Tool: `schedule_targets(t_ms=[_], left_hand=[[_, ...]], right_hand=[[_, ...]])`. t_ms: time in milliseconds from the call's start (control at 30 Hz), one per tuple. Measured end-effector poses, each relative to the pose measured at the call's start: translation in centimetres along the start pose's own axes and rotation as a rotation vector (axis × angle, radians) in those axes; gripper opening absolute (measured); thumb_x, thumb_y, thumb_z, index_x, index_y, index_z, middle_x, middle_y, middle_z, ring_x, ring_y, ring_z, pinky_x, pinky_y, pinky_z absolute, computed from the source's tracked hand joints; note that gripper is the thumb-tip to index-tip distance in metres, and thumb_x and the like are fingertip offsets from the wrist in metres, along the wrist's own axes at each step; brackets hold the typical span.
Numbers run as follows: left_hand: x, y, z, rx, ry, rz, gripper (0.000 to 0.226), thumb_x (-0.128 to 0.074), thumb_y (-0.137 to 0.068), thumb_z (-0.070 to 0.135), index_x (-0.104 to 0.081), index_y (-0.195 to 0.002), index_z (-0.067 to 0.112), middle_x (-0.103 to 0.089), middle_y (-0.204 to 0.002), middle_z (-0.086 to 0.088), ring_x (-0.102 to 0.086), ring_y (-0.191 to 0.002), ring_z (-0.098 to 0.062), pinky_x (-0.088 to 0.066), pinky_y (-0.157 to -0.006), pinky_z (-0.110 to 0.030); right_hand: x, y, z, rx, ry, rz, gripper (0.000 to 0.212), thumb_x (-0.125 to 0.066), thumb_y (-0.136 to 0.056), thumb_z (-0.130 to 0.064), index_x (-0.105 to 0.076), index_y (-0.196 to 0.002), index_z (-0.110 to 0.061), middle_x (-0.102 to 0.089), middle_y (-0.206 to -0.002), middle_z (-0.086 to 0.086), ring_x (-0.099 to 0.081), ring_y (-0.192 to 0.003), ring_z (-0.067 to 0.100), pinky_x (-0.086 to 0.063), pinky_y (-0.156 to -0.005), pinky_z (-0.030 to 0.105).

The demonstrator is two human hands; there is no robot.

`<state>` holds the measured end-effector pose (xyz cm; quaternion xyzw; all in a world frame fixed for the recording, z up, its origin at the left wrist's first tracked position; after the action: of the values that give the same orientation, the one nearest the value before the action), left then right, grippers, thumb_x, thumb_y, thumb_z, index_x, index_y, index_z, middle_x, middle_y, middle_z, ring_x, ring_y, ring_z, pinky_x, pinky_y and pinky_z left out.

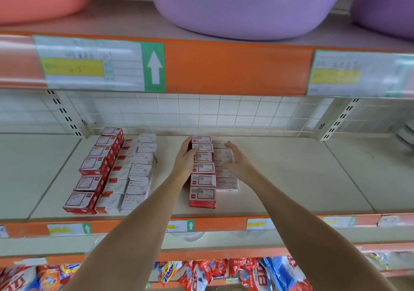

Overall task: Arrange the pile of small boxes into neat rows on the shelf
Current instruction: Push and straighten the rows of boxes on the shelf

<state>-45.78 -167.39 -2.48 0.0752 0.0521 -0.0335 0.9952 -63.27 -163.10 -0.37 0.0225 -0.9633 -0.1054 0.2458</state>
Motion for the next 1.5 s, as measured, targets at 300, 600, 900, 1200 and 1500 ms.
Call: schedule_targets(t_ms=[300,600,900,1200,1500], left_hand=[[0.1,-0.2,-0.5,0.05,0.005,0.005,0.044,-0.046,-0.102,0.012,-0.045,-0.144,0.024,-0.069,-0.116,-0.001,-0.071,-0.095,-0.017,-0.06,-0.075,-0.031],[0.0,-0.2,-0.6,0.069,0.02,0.004,0.044,-0.045,-0.102,0.011,-0.044,-0.144,0.025,-0.067,-0.114,0.002,-0.07,-0.094,-0.014,-0.057,-0.063,-0.022],[-0.1,0.7,0.6,0.05,0.037,-0.03,0.029,-0.05,-0.101,0.019,-0.06,-0.128,0.019,-0.071,-0.114,-0.007,-0.07,-0.102,-0.027,-0.059,-0.074,-0.032],[-1.6,5.3,0.9,0.035,0.076,-0.2,0.061,-0.045,-0.093,0.063,-0.054,-0.136,0.021,-0.066,-0.127,-0.007,-0.064,-0.116,-0.025,-0.053,-0.095,-0.043],[-2.0,5.6,0.4,0.034,0.117,-0.169,0.052,-0.026,-0.105,0.05,-0.058,-0.134,0.02,-0.071,-0.118,-0.002,-0.07,-0.104,-0.014,-0.056,-0.073,-0.02]], right_hand=[[-1.7,2.4,0.9,0.061,0.374,-0.258,0.128,-0.088,-0.055,-0.058,-0.006,-0.154,-0.043,0.015,-0.161,-0.018,0.017,-0.148,0.006,-0.005,-0.121,0.047],[-0.9,2.3,0.5,0.088,0.396,-0.217,0.122,-0.088,-0.057,-0.056,-0.021,-0.155,-0.028,0.0,-0.162,-0.017,0.0,-0.149,0.005,-0.009,-0.122,0.039],[-1.0,2.1,-0.9,0.055,-0.046,-0.001,0.061,-0.059,-0.094,-0.014,-0.036,-0.149,-0.024,-0.019,-0.16,-0.012,-0.02,-0.146,0.01,-0.026,-0.111,0.028],[-6.1,2.1,-2.6,-0.049,-0.524,0.154,0.067,-0.04,-0.097,-0.06,-0.02,-0.155,-0.033,-0.027,-0.159,-0.008,-0.026,-0.146,0.018,-0.024,-0.115,0.04],[-7.7,0.4,-1.3,-0.1,-0.783,0.061,0.072,-0.046,-0.083,-0.079,-0.055,-0.136,-0.032,-0.065,-0.129,-0.001,-0.062,-0.119,0.022,-0.045,-0.106,0.051]])
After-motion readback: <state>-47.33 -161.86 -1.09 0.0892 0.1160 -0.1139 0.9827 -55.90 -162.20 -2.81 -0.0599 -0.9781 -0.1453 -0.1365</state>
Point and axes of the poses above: each hand's wrist, its own y-axis away from the middle knuckle, its own x-axis out of the back of the hand, z = x × y, the point moved 8 cm from there along -y, towards the middle knuckle
